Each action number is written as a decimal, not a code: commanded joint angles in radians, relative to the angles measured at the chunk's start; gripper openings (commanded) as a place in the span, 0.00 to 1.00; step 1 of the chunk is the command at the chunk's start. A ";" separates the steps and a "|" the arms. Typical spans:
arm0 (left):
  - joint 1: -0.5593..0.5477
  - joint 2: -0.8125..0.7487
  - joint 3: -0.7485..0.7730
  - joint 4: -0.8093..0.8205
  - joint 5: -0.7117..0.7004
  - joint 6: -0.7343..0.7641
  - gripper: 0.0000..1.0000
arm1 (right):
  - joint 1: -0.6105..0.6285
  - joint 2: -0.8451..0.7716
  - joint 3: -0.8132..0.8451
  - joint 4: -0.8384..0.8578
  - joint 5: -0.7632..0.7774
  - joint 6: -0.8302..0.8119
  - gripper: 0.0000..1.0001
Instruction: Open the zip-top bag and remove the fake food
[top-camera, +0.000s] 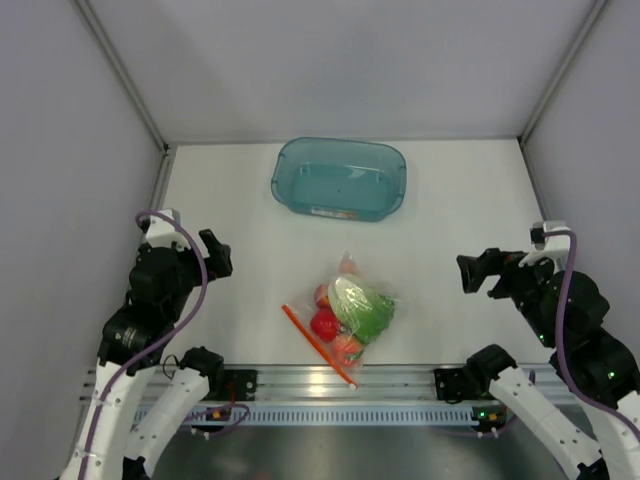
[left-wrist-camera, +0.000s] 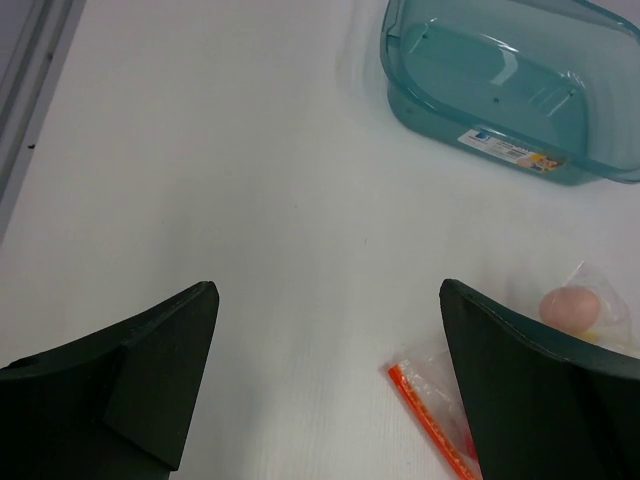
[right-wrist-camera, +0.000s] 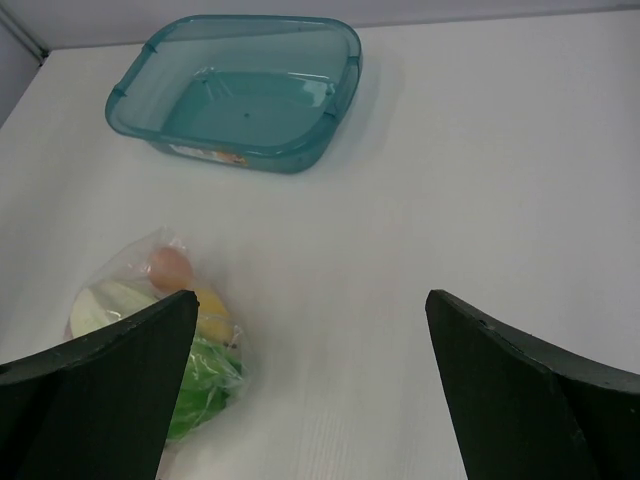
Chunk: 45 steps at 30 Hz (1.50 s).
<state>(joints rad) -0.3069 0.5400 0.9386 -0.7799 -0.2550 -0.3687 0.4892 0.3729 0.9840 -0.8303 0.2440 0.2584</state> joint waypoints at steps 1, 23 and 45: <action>-0.003 -0.011 -0.006 0.050 -0.050 -0.013 0.99 | 0.014 -0.018 0.013 0.026 0.028 0.010 0.99; -0.003 -0.020 -0.014 0.053 -0.021 -0.021 0.99 | 0.023 0.182 -0.442 0.666 -0.838 0.168 0.98; -0.005 0.044 -0.021 0.071 0.102 -0.003 0.99 | 0.218 0.336 -0.611 0.932 -0.364 0.036 0.93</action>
<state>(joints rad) -0.3084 0.5701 0.9241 -0.7647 -0.1867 -0.3801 0.6895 0.7063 0.3408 0.0505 -0.1638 0.3614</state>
